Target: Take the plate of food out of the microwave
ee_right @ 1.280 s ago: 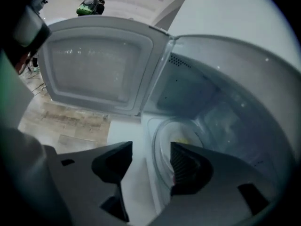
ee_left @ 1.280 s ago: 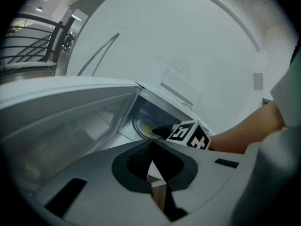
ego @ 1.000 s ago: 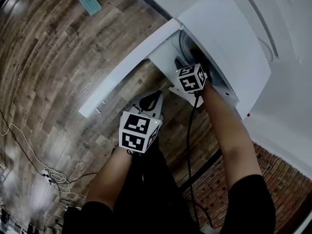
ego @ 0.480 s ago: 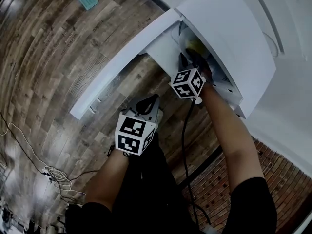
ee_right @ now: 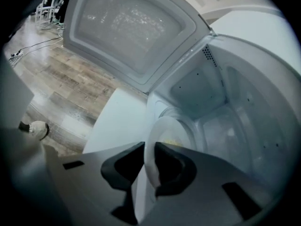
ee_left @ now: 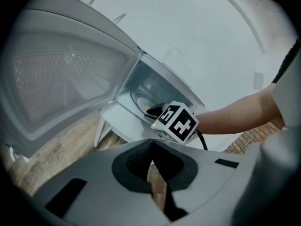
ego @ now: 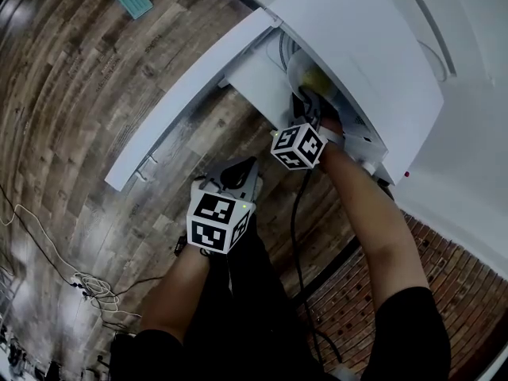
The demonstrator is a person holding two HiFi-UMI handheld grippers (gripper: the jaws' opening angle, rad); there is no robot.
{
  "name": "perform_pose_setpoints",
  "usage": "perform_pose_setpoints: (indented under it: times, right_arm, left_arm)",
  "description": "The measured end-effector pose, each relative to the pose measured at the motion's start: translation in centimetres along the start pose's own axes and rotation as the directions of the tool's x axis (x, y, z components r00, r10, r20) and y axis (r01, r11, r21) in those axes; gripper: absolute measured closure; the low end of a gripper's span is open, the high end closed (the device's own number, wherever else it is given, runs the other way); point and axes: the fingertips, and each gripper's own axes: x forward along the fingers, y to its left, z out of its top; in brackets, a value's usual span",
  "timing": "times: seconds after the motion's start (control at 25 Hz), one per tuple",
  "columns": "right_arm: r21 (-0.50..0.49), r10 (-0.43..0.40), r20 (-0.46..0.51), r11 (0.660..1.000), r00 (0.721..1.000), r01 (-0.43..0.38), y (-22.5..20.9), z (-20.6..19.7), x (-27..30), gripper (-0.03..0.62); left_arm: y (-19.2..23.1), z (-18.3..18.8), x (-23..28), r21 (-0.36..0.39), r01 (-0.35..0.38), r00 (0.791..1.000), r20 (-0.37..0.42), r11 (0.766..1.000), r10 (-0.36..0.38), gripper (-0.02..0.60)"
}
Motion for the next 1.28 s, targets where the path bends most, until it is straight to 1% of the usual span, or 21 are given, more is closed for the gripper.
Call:
perform_pose_setpoints:
  times: [0.16,0.24,0.32,0.4,0.52,0.6,0.68,0.84,1.0,1.16,1.28]
  right_arm:
    - [-0.065,-0.013,0.023,0.998,1.0,0.014,1.3,0.2,-1.1,0.523]
    - [-0.095,-0.038,0.023,0.995,0.999,0.04,1.4,0.1,-1.3,0.526]
    - [-0.134,-0.084,0.024,0.987,0.996,0.087,1.0,0.1,-1.6,0.536]
    - [-0.171,-0.144,0.038,0.974,0.989,0.149,0.4,0.4,-2.1,0.548]
    - [-0.234,-0.227,0.071,0.943,0.971,0.238,-0.6,0.8,-3.0,0.568]
    - [-0.269,-0.249,0.085,0.927,0.965,0.262,-0.8,1.0,-3.5,0.568]
    - [-0.287,-0.256,0.097,0.918,0.962,0.273,-0.7,1.3,-4.2,0.568]
    - [-0.293,-0.257,0.146,0.911,0.955,0.29,-0.3,2.8,-6.8,0.568]
    - [-0.266,-0.248,0.202,0.917,0.947,0.297,-0.2,4.7,-10.8,0.568]
    - [-0.226,-0.247,0.242,0.926,0.938,0.302,-0.8,6.5,-15.9,0.569]
    - [-0.222,-0.253,0.288,0.92,0.923,0.322,-1.6,8.3,-20.0,0.569]
  left_arm:
    - [-0.6,0.0,0.0,0.004,0.007,1.0,-0.002,1.0,-0.007,0.583]
    - [-0.7,0.3,0.1,0.006,0.009,1.0,0.004,1.0,-0.009,0.583]
    - [-0.8,0.6,0.0,0.005,0.01,1.0,0.015,1.0,-0.01,0.583]
    - [-0.8,0.8,-0.2,0.002,0.008,1.0,0.024,1.0,-0.008,0.583]
    - [-0.8,0.7,-0.7,-0.003,0.006,0.999,0.034,1.0,-0.006,0.583]
    - [-0.8,0.9,-1.1,-0.001,0.006,0.999,0.042,1.0,-0.006,0.583]
    - [-0.9,1.3,-1.6,0.001,0.004,0.998,0.056,1.0,-0.004,0.583]
    - [-0.9,2.6,-3.0,0.009,-0.005,0.996,0.084,1.0,0.005,0.583]
    - [-1.5,4.5,-4.7,0.036,-0.018,0.995,0.102,0.999,0.015,0.583]
    - [-2.8,7.3,-7.1,0.072,-0.023,0.993,0.121,0.997,0.014,0.583]
    - [-4.0,9.8,-9.4,0.094,-0.024,0.99,0.138,0.995,0.01,0.583]
